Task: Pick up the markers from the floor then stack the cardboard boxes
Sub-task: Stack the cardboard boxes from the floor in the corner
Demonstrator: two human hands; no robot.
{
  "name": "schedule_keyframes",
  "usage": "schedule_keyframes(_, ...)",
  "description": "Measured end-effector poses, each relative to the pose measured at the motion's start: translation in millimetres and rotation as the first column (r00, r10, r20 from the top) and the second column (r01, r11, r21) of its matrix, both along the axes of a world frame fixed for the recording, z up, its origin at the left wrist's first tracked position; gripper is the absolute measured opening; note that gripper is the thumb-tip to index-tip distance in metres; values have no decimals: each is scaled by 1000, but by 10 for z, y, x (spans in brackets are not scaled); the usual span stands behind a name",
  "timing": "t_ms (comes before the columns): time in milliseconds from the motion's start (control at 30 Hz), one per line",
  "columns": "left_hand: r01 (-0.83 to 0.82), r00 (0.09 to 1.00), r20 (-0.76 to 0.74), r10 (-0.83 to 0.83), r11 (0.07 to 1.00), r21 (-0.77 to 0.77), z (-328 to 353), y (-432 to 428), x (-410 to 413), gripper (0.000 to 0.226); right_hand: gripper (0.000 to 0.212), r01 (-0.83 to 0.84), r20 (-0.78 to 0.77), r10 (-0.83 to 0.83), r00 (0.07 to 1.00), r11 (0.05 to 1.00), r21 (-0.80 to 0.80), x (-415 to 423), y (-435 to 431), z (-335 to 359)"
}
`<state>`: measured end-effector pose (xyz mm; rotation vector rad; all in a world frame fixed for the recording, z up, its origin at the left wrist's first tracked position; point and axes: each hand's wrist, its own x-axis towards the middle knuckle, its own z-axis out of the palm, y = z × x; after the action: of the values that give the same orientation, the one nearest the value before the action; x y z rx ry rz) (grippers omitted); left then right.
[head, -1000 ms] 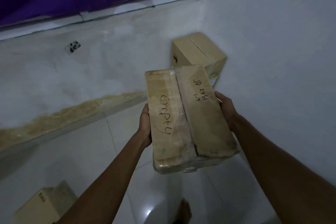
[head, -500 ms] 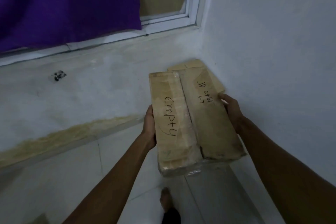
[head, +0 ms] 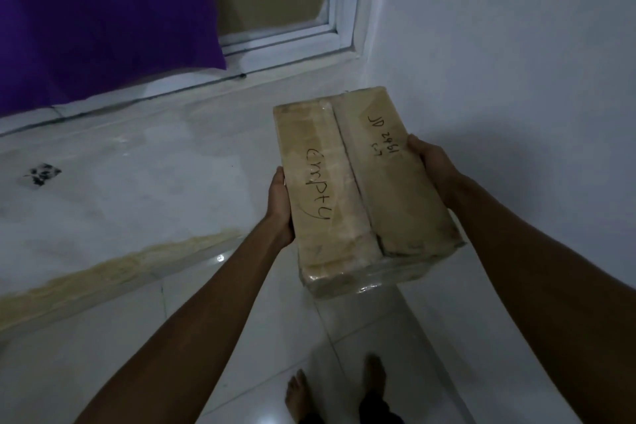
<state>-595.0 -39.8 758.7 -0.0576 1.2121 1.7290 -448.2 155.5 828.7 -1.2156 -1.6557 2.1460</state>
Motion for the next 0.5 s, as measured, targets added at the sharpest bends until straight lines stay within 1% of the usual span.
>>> schedule_keyframes(67, -10, 1000, 13, 10, 1000, 1, -19, 157, -44, 58, 46, -11, 68, 8, 998, 999, 37, -87, 186, 1)
schedule_keyframes(167, -38, 999, 32, 39, 999, -18, -36, 397, -107, 59, 50, -69, 134, 62, 989, 996, 50, -234, 471, -19)
schedule_keyframes(300, -103, 994, -37, 100, 990, -99, -62, 669, -258, 61, 52, -109, 198, 92, 976, 991, 72, -397, 736, 0)
schedule_keyframes(367, -109, 992, -86, 96, 981, -161, -95, 750, -330, 63, 59, -135, 244, 99, 965, 982, 134, -496, 834, 14)
schedule_keyframes(433, -114, 990, -110, 91, 966, -231, -211, 816, -439, 72, 72, -169, 306, 98, 947, 962, 214, -590, 950, 18)
schedule_keyframes(500, -107, 989, -126, 74, 954, -279, -679, 914, -728, 99, 79, -225, 345, 120, 931, 932, 283, -699, 1136, -69)
